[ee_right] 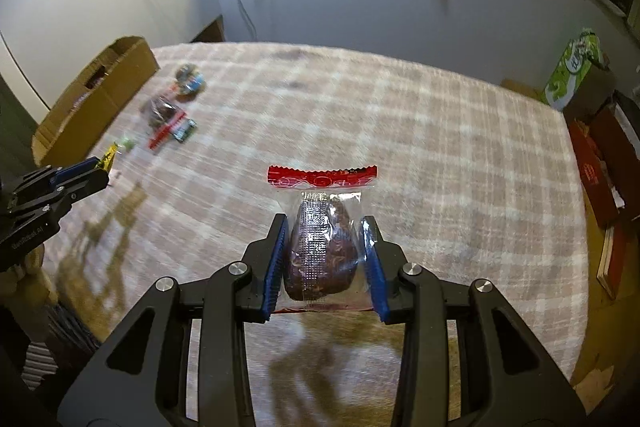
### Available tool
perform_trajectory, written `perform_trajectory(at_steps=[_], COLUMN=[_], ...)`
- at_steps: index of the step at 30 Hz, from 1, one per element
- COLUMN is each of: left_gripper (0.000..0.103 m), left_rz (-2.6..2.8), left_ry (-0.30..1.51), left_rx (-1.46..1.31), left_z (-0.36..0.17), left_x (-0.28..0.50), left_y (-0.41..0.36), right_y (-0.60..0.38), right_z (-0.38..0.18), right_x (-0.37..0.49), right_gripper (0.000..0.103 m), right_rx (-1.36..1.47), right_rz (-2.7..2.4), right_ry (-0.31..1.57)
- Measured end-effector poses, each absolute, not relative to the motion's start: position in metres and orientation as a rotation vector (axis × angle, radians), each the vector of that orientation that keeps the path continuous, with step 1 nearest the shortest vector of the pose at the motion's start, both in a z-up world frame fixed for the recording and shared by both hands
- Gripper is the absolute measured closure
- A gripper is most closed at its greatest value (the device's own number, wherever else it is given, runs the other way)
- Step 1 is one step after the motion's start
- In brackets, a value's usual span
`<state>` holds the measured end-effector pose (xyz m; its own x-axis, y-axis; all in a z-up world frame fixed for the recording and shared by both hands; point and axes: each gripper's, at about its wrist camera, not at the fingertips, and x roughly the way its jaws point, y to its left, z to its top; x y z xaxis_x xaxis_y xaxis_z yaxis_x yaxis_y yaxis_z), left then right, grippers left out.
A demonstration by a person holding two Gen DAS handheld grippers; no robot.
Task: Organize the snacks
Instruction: 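Carry the yellow packet with the left tool and snack bag with the right tool to the box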
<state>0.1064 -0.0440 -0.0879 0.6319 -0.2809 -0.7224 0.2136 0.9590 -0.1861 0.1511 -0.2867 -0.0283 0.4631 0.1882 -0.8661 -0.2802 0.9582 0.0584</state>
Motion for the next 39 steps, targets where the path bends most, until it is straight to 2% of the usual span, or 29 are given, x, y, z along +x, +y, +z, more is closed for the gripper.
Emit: perform_trajectory(at_steps=[18,39], left_gripper=[0.078,0.078], left_rz=[-0.186,-0.036], left_ry=[0.74,0.701], left_rx=[-0.152,-0.217], left_z=[-0.056,-0.055], left_x=[0.088,0.092], left_y=[0.026,0.12], right_y=[-0.2,-0.079], right_z=[0.012,0.016], right_x=[0.154,0.198], right_gripper=[0.065,0.065], right_rx=[-0.139,-0.198], right_rz=[0.454,0.607], right_ry=[0.961,0.939])
